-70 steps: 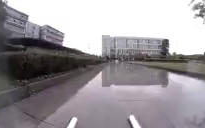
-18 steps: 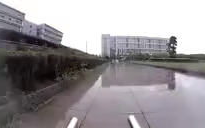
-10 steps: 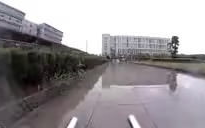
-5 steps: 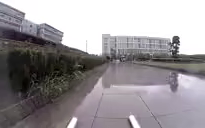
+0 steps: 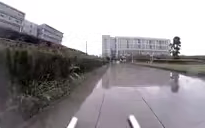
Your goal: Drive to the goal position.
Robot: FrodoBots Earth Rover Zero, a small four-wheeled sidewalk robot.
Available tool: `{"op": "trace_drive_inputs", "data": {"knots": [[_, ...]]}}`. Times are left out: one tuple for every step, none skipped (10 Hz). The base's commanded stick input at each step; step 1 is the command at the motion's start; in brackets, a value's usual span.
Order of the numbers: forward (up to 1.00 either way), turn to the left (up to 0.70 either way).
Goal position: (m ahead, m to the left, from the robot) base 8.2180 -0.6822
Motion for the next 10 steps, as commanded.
{"op": "trace_drive_inputs", "data": {"knots": [[0.70,0.00],[0.70,0.00],[0.70,0.00],[0.70,0.00],[0.70,0.00],[0.70,0.00],[0.70,-0.14],[0.70,-0.14],[0.70,-0.14],[0.70,-0.05]]}}
